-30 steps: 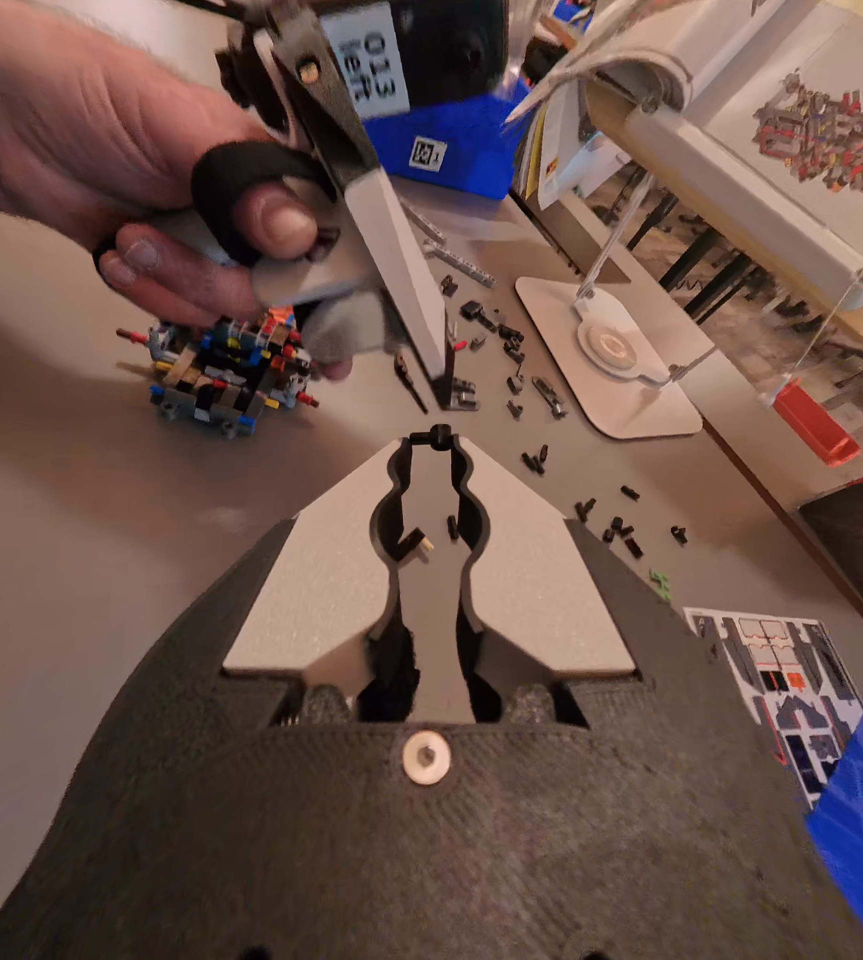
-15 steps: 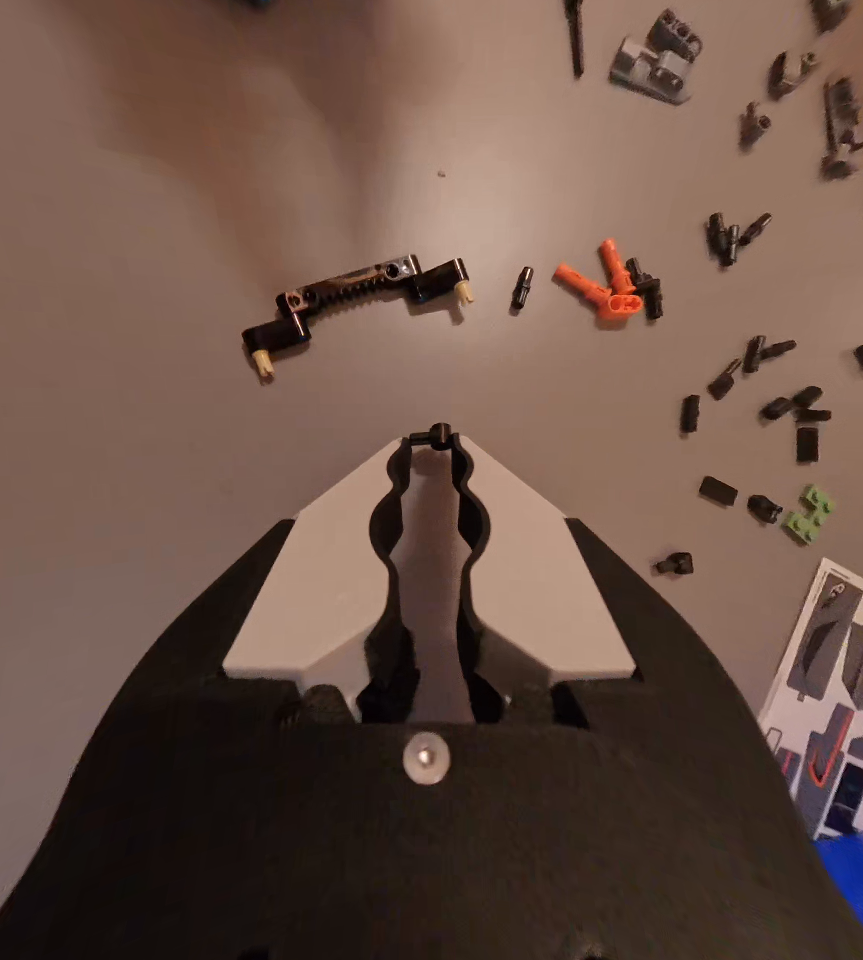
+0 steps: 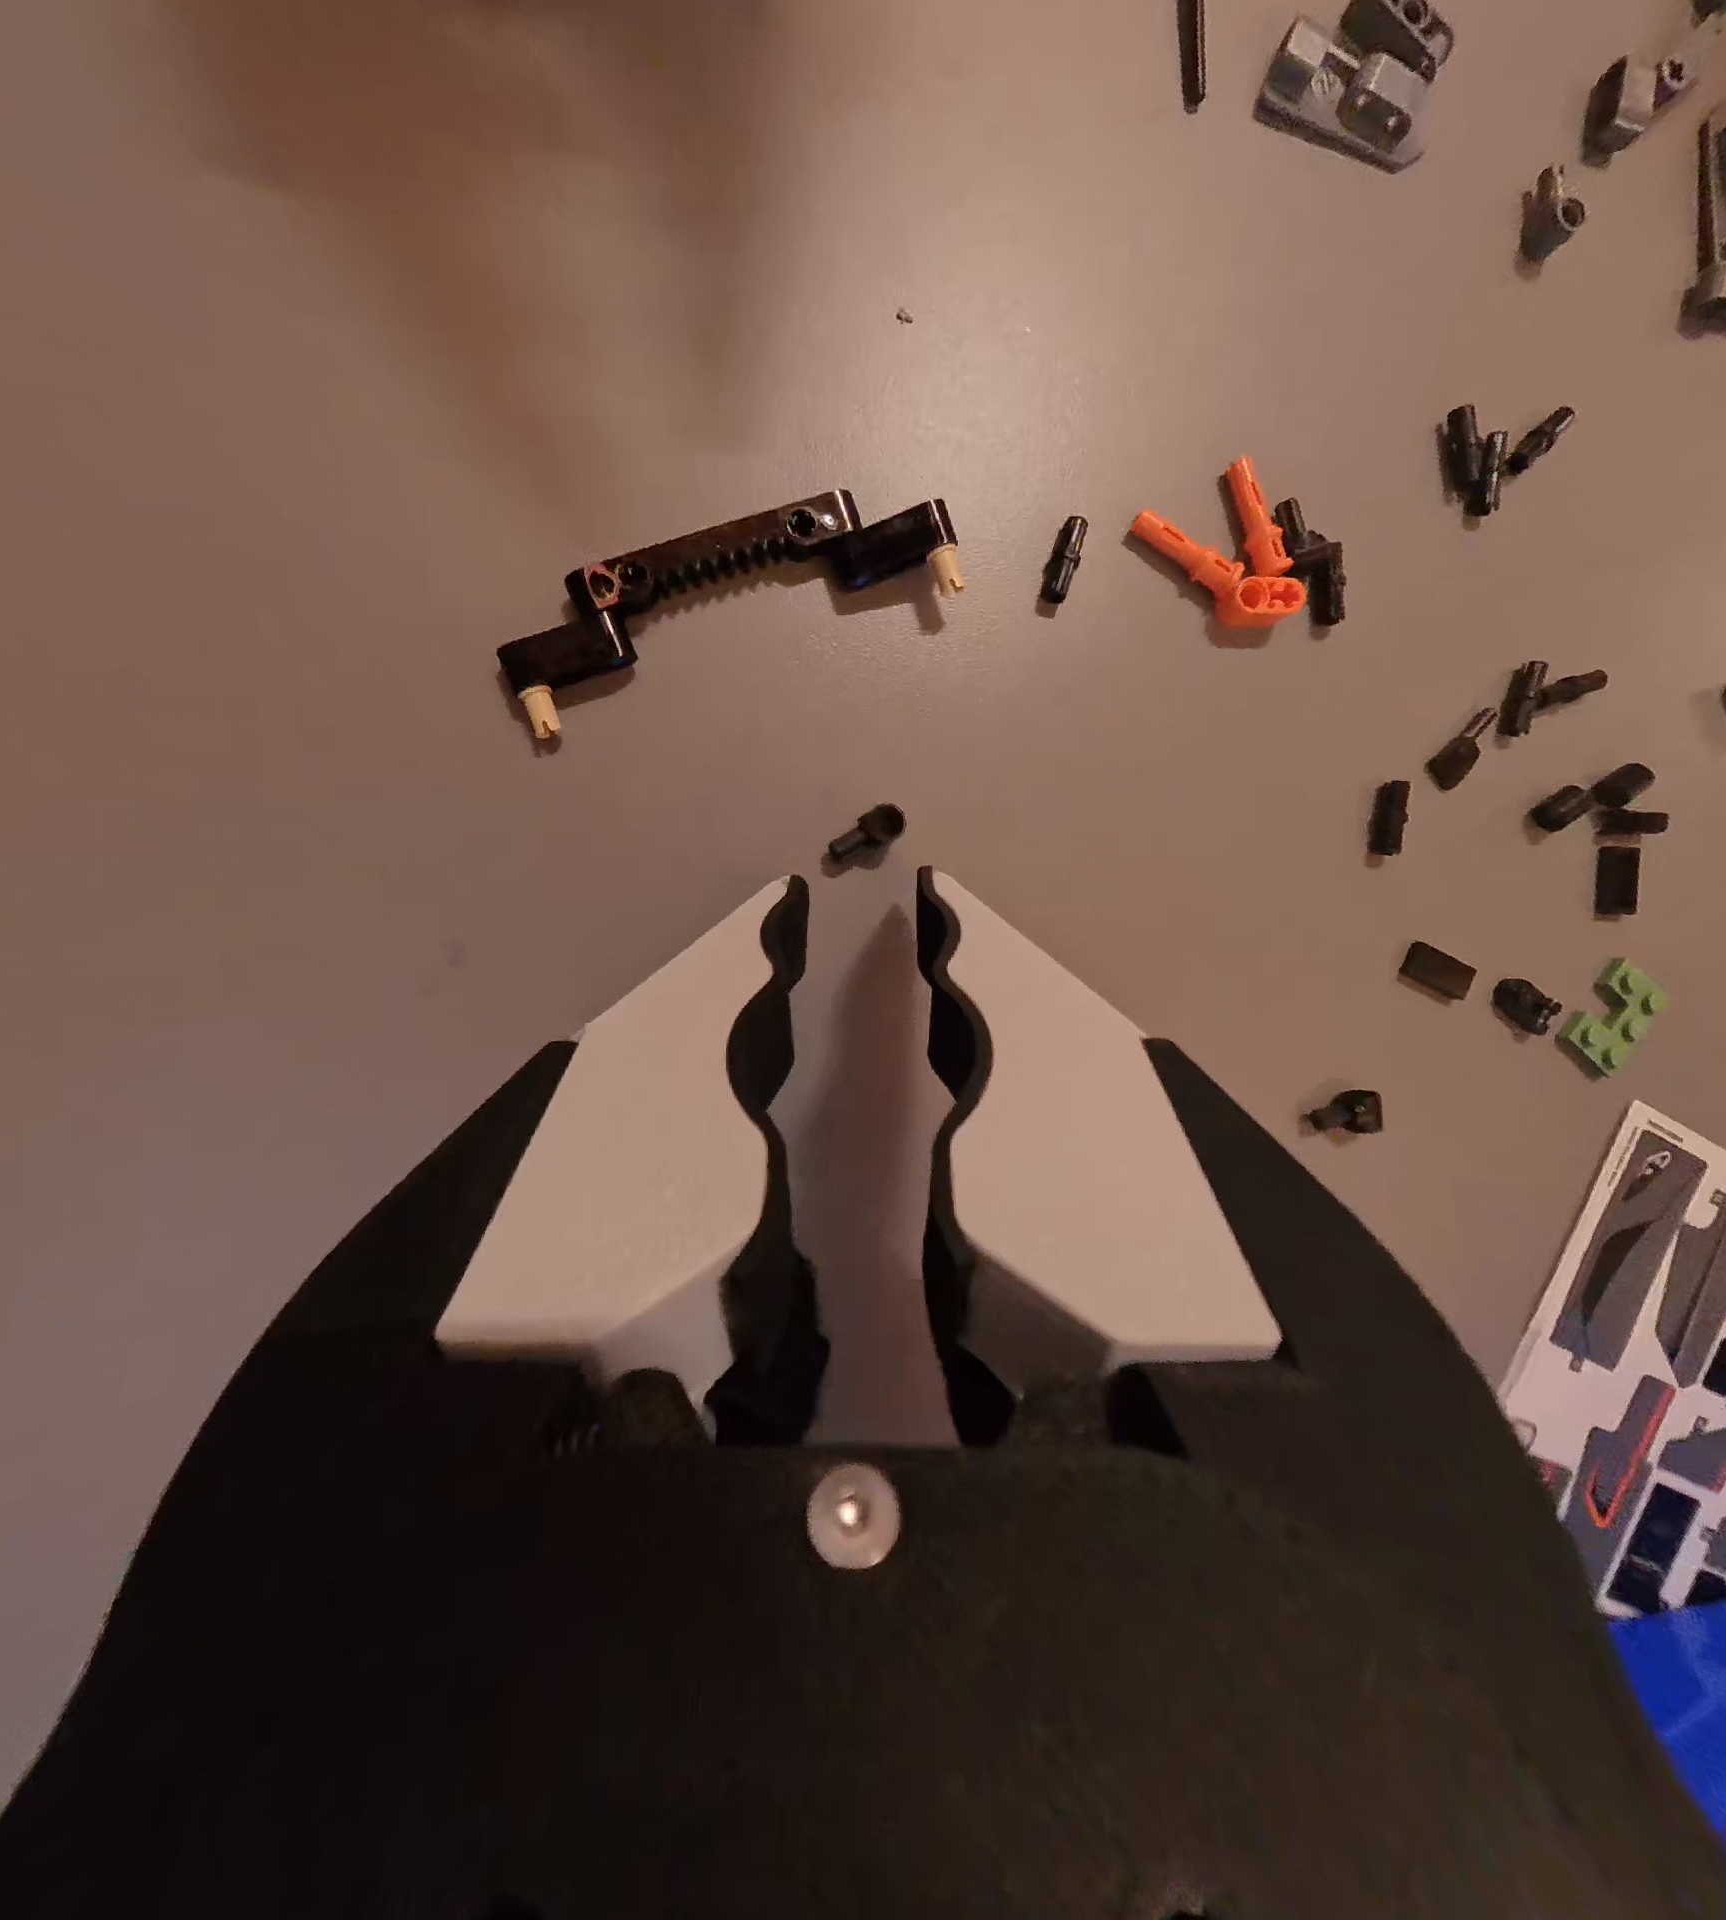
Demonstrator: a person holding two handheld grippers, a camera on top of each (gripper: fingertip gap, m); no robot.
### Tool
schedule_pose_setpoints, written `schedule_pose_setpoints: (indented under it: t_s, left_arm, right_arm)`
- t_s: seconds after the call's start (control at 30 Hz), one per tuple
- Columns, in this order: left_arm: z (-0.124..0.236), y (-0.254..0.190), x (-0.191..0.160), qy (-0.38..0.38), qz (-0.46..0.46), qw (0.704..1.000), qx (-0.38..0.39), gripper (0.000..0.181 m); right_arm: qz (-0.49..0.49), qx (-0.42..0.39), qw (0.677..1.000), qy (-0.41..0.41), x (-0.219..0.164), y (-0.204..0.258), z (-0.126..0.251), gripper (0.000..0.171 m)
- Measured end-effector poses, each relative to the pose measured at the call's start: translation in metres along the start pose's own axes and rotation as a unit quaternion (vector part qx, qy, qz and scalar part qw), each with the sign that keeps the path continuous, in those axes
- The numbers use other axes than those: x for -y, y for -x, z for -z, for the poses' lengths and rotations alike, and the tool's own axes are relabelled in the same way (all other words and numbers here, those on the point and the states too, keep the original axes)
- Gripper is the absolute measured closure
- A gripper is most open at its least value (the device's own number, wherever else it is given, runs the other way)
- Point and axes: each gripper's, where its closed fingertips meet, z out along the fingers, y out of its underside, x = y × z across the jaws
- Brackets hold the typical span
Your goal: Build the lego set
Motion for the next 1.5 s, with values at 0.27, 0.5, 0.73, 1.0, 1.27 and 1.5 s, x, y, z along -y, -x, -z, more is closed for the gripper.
schedule_pose_setpoints:
  t_s: [0.27, 0.5, 0.73, 1.0, 1.27, 1.5]
  left_arm:
    - [0.002, -0.001, -0.007, 0.001, -0.004, 1.000, 0.004, 0.160]
    - [-0.006, -0.006, -0.012, 0.008, -0.015, 1.000, 0.003, 0.160]
    - [-0.018, -0.010, -0.019, 0.027, -0.037, 0.999, 0.009, 0.160]
    - [-0.026, -0.014, -0.020, 0.040, -0.066, 0.997, 0.019, 0.160]
    - [-0.026, -0.014, -0.022, 0.044, -0.069, 0.996, 0.021, 0.160]
    - [-0.029, -0.015, -0.023, 0.047, -0.074, 0.996, 0.019, 0.160]
  right_arm:
    - [-0.126, -0.041, 0.991, -0.020, 0.007, 0.004, -0.004, 0.159]
    - [-0.183, -0.085, 0.979, -0.029, 0.005, -0.001, -0.007, 0.170]
    - [-0.170, -0.088, 0.980, -0.047, 0.007, -0.001, -0.007, 0.171]
    - [-0.146, -0.082, 0.985, -0.036, 0.006, 0.001, -0.007, 0.158]
    - [-0.103, -0.079, 0.991, -0.034, 0.005, -0.004, -0.008, 0.155]
    - [-0.075, -0.036, 0.996, -0.038, 0.008, -0.002, -0.011, 0.168]
